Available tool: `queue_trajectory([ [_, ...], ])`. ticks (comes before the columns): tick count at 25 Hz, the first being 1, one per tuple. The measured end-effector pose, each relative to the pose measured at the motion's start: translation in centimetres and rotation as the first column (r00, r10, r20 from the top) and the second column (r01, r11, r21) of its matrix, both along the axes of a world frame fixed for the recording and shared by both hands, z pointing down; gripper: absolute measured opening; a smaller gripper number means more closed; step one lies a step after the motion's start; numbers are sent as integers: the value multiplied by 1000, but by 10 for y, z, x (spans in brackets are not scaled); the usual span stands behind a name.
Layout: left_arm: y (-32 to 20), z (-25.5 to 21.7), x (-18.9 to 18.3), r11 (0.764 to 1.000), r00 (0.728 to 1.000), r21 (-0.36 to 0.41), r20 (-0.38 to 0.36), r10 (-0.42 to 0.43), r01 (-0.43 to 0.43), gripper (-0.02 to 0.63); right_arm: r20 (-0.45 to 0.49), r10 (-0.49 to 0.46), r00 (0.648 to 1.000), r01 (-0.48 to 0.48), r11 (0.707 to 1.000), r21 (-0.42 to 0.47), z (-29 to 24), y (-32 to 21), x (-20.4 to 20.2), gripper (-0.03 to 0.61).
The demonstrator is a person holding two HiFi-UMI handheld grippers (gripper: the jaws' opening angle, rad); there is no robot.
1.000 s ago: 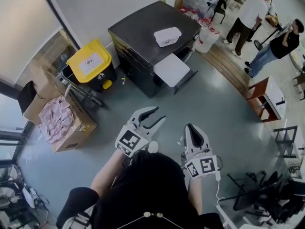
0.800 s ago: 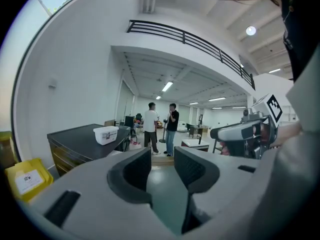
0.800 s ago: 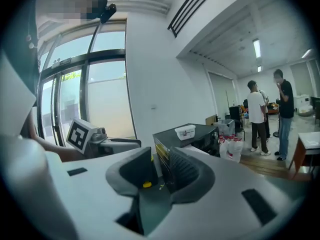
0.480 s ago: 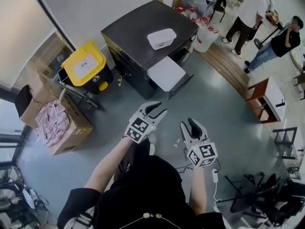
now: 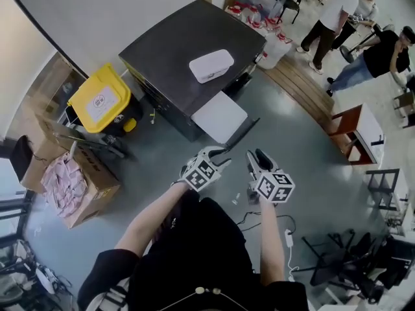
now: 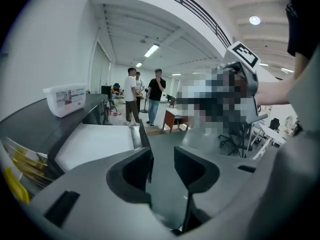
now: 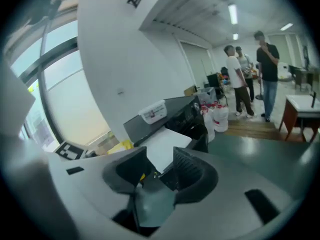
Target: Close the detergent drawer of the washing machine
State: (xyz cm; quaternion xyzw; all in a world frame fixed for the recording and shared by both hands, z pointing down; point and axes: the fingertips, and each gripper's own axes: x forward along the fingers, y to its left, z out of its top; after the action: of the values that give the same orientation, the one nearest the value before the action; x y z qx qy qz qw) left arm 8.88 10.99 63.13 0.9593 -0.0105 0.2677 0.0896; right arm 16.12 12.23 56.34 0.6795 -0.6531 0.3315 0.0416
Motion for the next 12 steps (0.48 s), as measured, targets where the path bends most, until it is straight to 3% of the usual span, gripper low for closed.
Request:
queue_trajectory([
  [2,-4,15,11,1000,999,14,36,24,-24,145,88,101,991,-95,993,-65,27,-16,23,166],
  [6,-8,32,29,998,995,35,89,47,-51,145,219,265,939,-219,952,-212,77,-40,51,169],
  [12,-15,51,51,990,986,130,164,33,-55,141,220,392,893,-290,876,-385,121,-57,82,168],
])
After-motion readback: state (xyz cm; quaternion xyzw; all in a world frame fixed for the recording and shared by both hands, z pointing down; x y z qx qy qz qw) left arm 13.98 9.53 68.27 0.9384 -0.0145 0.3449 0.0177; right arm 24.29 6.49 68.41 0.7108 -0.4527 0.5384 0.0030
